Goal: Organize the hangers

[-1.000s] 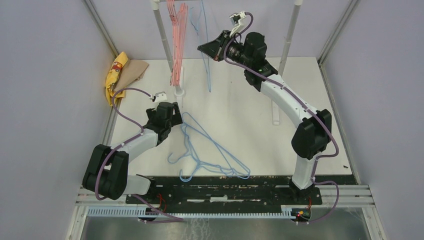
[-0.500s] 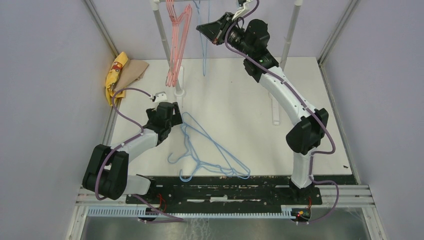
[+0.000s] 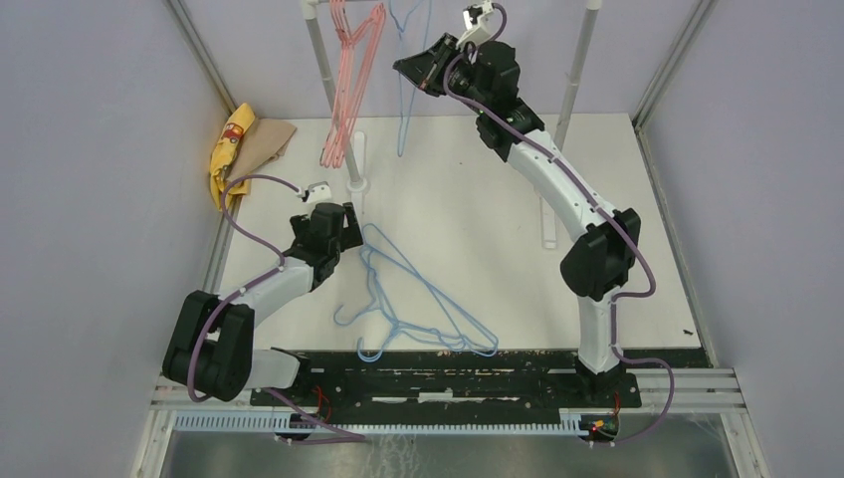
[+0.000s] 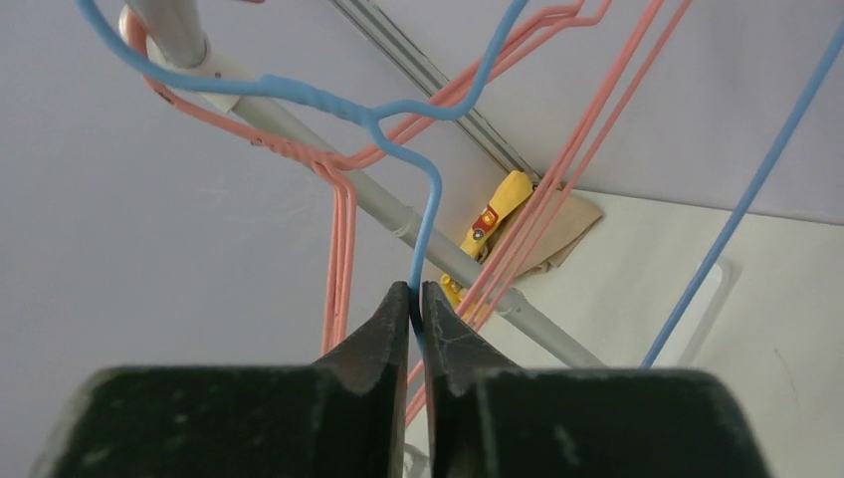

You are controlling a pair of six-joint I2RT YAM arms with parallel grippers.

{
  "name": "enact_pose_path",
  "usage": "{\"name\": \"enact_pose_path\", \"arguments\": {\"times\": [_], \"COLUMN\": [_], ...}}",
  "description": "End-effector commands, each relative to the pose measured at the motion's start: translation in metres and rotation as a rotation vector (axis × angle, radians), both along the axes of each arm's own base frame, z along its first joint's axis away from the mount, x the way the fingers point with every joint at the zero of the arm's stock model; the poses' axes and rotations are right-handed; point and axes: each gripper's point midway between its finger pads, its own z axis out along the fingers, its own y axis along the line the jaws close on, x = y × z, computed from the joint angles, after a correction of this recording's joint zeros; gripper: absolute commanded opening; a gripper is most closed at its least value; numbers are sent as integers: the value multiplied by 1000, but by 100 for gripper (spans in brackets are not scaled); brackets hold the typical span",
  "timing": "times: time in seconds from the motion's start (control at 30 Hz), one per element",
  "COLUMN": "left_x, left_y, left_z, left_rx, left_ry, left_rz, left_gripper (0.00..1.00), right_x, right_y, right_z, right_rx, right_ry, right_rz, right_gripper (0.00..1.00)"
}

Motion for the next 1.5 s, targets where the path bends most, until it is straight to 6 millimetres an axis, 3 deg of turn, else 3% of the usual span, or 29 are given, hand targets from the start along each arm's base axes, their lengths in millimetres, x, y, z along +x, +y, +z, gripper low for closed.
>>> {"name": "enact_pose_path", "arguments": {"times": [0.0,0.1,0.17,0.23,0.3,0.43,0.6,0.7,0.8,0.93,1.1,1.47], "left_x": [6,6,6,6,7,7,8,9,9,9,9,7], "left_y": [2,2,3,2,1,1,-2,-3,-1,-1,1,5], "left_z": [16,15,15,14,13,12,10,9,8,4,3,2], "left_rx": [-26,-25,-23,-24,-25,-29,-38,-36,-30,-27,-29,-42], "left_ry": [-62,-61,-61,-58,-53,-50,-46,-42,-38,-29,-21,-24], "left_rz": [32,33,34,33,29,26,17,17,21,24,38,51], "left_gripper": [99,99,99,99,99,99,99,99,99,99,99,99], "right_x": [-17,-26,-34,-47,-61,-92,-150,-191,-236,-288,-328,-363], "right_y": [-16,-30,-44,-61,-72,-87,-90,-75,-50,-25,-13,5], "right_z": [24,22,17,5,-13,-83,-198,-256,-295,-321,-344,-384], "right_rx": [-5,-48,-89,-147,-228,-440,-758,-871,-1003,-1074,-1083,-1148], "right_ry": [-42,-73,-104,-111,-113,-58,25,53,20,-48,-70,-58], "right_rz": [-22,-65,-110,-156,-161,-142,-29,126,295,464,597,689], "right_gripper": [22,44,54,66,70,71,72,68,63,59,57,49]}}
